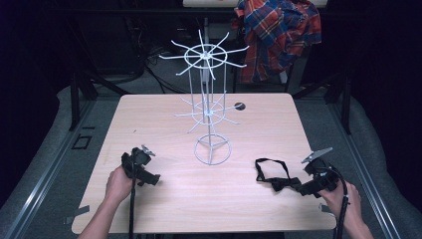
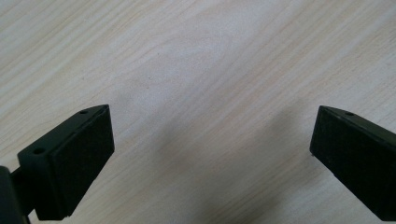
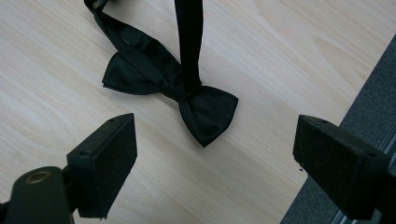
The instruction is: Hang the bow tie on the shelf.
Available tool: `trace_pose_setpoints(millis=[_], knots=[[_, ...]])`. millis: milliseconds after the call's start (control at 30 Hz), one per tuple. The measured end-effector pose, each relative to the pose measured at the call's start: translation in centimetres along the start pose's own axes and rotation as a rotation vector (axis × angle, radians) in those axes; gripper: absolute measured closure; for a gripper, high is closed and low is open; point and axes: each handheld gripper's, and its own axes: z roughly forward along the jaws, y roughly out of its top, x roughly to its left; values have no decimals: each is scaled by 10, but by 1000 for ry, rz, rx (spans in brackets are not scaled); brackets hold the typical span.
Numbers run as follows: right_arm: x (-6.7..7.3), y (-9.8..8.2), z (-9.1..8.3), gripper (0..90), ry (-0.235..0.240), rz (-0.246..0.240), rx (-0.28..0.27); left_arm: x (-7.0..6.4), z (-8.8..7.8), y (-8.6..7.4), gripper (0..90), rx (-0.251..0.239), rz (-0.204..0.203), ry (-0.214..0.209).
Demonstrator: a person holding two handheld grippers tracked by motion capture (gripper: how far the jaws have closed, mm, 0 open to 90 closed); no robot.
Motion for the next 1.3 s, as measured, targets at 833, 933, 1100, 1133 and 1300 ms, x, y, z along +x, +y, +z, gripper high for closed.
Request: trace_pose_setpoints(millis=[833, 933, 1100, 1133, 1300], knots=[[5, 5, 1, 128, 27, 2, 11, -1, -10, -2, 0, -28, 10, 17], [6, 6, 1, 128, 29, -4, 9, -2, -11, -2, 0, -34, 14, 22], [6, 6, 1, 127, 21, -15, 25, -2, -12, -2, 0, -38, 18, 22], [6, 7, 2, 127, 22, -14, 27, -2, -12, -2, 0, -40, 18, 23], [6, 7, 5, 123, 39, 2, 24, -2, -11, -2, 0, -35, 24, 20]])
